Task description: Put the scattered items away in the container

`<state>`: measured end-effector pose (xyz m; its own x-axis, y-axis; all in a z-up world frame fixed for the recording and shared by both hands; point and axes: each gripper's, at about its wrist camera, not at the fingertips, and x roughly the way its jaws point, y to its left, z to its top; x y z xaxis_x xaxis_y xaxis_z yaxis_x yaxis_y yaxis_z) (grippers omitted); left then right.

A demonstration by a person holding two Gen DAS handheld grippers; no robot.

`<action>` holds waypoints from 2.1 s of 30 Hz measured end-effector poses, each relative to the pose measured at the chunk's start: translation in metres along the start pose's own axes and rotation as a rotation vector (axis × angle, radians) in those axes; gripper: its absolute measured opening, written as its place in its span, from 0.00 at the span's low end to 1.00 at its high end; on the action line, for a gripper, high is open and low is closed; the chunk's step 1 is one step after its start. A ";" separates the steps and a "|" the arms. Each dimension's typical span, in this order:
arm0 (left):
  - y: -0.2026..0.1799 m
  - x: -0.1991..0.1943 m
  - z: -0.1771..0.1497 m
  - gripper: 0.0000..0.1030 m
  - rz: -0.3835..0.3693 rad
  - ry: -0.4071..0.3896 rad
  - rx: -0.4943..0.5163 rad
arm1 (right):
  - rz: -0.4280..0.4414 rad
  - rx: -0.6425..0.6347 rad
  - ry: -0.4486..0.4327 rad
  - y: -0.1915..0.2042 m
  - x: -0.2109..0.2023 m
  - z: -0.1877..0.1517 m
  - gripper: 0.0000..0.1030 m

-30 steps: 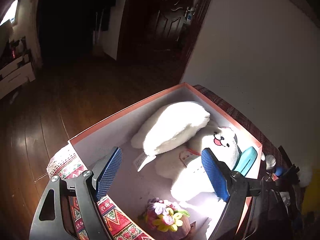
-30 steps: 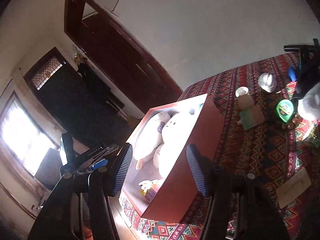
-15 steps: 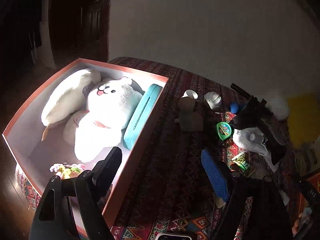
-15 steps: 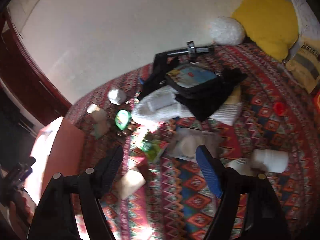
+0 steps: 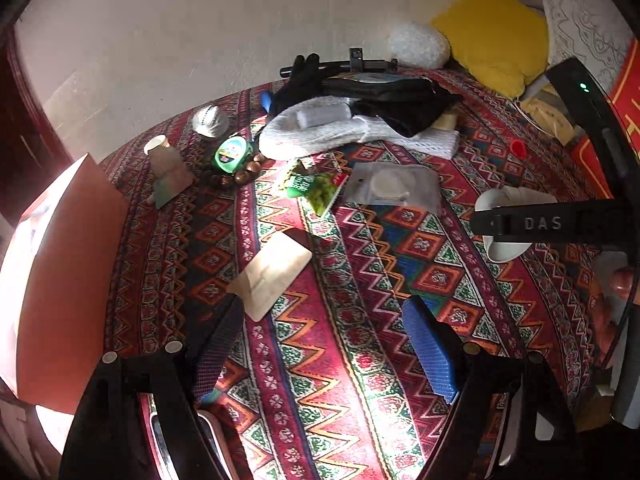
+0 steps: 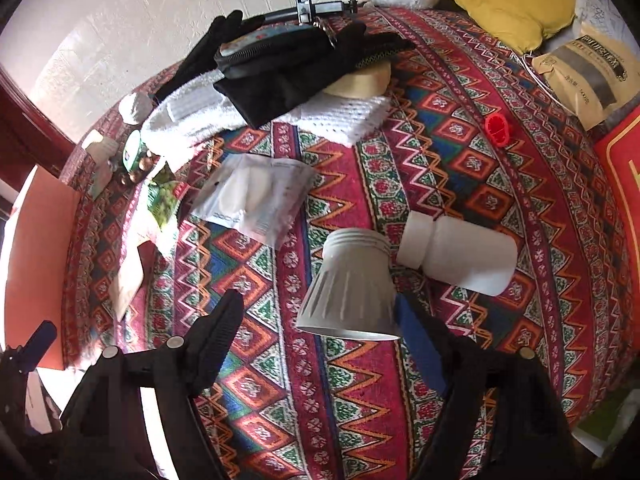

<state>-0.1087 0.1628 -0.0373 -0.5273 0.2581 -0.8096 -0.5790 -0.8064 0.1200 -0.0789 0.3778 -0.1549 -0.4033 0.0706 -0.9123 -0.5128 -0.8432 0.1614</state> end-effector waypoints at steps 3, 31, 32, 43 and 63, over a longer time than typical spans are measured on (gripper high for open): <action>-0.012 0.000 -0.003 0.79 0.004 0.003 0.030 | -0.040 -0.025 0.055 -0.003 0.018 -0.005 0.79; -0.166 0.165 0.107 0.66 -0.566 0.479 -0.722 | 0.419 0.536 -0.538 -0.209 -0.128 -0.003 0.55; -0.169 0.165 0.109 0.63 -0.558 0.472 -0.715 | 0.423 0.537 -0.532 -0.209 -0.125 -0.003 0.55; -0.182 0.120 0.088 0.42 -0.563 0.335 -0.529 | 0.473 0.564 -0.543 -0.214 -0.123 -0.002 0.55; 0.202 -0.120 0.020 0.41 -0.489 -0.241 -0.735 | 0.601 0.279 -0.515 -0.049 -0.142 0.009 0.55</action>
<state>-0.1752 -0.0206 0.0959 -0.4905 0.6979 -0.5219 -0.2743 -0.6921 -0.6677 -0.0034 0.4137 -0.0297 -0.9288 -0.0574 -0.3661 -0.2409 -0.6570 0.7143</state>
